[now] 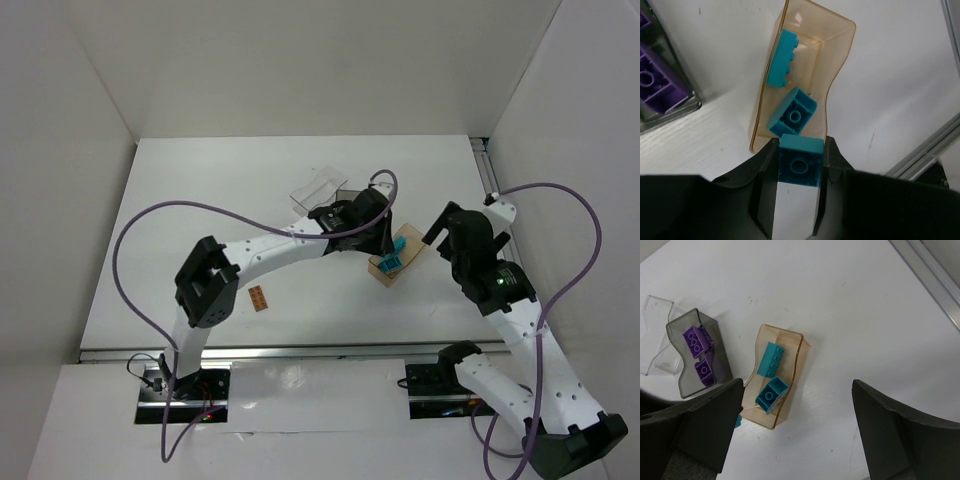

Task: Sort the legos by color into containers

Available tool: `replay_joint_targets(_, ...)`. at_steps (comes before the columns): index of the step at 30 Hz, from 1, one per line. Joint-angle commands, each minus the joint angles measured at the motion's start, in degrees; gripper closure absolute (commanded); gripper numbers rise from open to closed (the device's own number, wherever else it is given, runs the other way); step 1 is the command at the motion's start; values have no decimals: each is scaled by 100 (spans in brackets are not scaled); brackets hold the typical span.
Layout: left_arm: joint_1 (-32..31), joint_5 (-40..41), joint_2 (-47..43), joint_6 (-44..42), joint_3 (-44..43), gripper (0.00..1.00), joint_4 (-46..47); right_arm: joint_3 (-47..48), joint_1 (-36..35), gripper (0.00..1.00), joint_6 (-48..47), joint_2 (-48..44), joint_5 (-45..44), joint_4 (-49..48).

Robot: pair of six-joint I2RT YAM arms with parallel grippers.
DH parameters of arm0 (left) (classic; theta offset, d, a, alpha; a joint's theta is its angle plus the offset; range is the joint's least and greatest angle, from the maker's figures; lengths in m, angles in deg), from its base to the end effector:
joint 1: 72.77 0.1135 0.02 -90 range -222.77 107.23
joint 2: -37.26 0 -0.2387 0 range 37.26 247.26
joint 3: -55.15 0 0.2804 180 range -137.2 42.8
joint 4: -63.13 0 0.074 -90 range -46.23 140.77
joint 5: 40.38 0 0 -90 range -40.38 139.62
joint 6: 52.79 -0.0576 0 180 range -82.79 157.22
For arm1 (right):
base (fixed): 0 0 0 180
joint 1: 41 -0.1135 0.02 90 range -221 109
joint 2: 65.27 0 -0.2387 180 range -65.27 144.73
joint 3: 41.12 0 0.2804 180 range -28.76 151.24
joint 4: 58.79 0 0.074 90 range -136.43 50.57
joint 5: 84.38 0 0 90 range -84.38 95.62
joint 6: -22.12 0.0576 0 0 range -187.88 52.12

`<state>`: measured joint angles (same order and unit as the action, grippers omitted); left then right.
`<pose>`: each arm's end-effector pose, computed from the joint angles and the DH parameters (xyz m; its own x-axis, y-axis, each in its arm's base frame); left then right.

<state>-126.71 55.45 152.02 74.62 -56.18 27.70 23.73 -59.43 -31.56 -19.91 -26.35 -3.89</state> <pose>0.3003 -0.4025 0.2311 -0.7536 0.0083 -0.6572 0.3774 0.8241 -0.4224 0.2153 0.0396 0.3057 -0.3593 0.4099 -0.8384 0.4394 0.8669 0.2355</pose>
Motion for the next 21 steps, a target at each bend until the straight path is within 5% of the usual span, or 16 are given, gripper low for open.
replay_joint_targets(1,-3,-196,502,-155,-674,68,-48,244,42,4,-10,-124,-407,298)
replay_joint_targets(4,-3,-301,1047,-216,-1315,34,-188,244,42,4,-10,-186,-530,298)
replay_joint_targets(5,-3,-301,1170,-216,-1508,14,-424,244,42,4,-10,-186,-530,350)
replay_joint_targets(8,-3,-153,1251,-216,-1871,3,-523,244,42,4,-10,-186,-530,403)
replay_joint_targets(11,-3,93,910,-321,-1731,3,-523,244,42,4,-10,-239,-530,404)
replay_joint_targets(16,-3,664,13,-637,-800,19,-795,244,42,4,-10,-239,-460,342)
replay_joint_targets(21,49,2105,-1191,-141,676,21,-1681,244,42,4,-142,42,14,44)
